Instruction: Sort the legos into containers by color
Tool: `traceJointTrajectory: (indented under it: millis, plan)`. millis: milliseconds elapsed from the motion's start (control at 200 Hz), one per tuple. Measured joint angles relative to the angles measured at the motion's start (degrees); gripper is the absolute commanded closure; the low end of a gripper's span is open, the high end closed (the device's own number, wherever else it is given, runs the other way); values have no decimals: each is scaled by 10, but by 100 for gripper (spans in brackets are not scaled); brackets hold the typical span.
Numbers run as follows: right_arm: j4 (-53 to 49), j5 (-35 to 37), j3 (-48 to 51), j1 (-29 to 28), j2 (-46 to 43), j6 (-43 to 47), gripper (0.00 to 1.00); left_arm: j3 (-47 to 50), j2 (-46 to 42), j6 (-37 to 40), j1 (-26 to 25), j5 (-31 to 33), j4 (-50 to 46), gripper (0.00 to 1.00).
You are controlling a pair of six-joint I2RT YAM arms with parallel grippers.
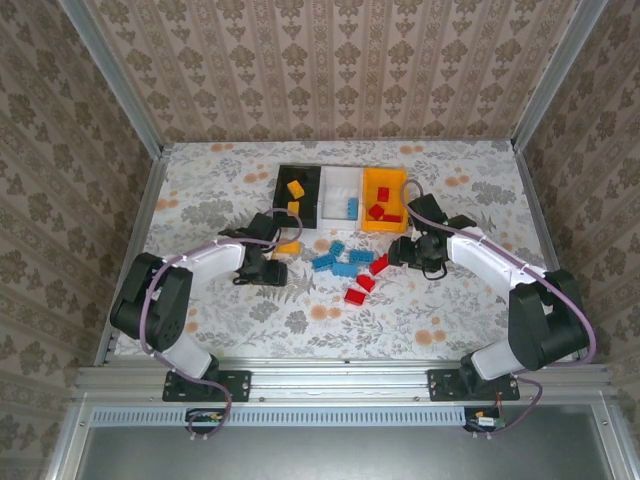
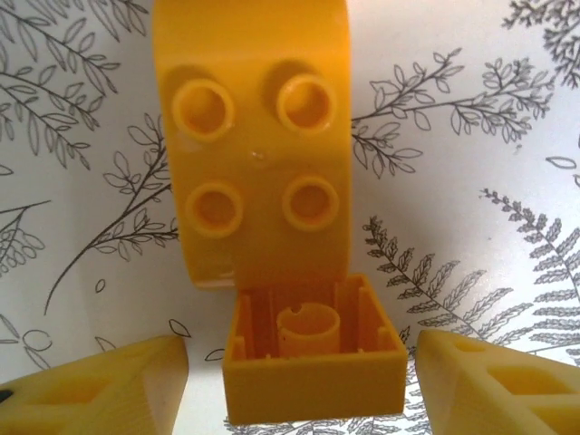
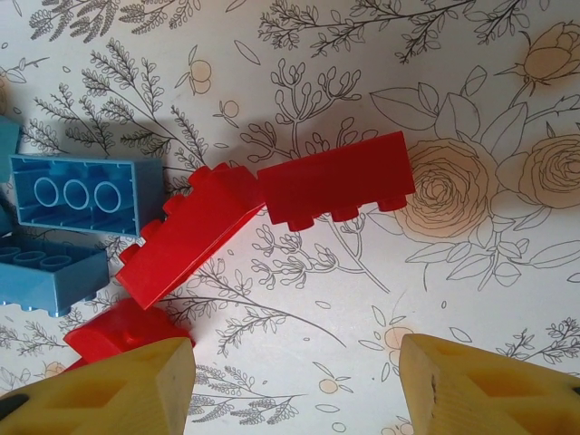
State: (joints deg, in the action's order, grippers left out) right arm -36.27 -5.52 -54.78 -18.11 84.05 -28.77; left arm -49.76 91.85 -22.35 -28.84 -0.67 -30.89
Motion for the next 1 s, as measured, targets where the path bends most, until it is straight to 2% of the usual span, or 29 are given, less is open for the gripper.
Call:
traceJointTrajectory:
  millis: [310, 455, 555, 675, 815, 900, 1000]
  plan:
    - [1, -4, 0, 0, 0, -2, 37, -3, 5, 1, 0, 27, -7, 63]
    - [1, -6, 0, -1, 0, -7, 37, -2, -2, 2, 0, 18, -2, 69]
    - [1, -7, 0, -2, 0, -12, 37, 5, -33, 1, -1, 4, 0, 69]
    - [3, -8, 0, -5, 0, -15, 37, 10, -113, 1, 2, -16, -10, 69]
    - [5, -10, 0, -11, 0, -18, 37, 2, -195, 0, 29, -57, -25, 68]
    - [6, -10, 0, -16, 0, -21, 37, -28, -204, 0, 52, -73, -40, 68]
    - [13, -10, 0, -23, 0, -27, 37, -97, -177, 3, 63, -87, -52, 68]
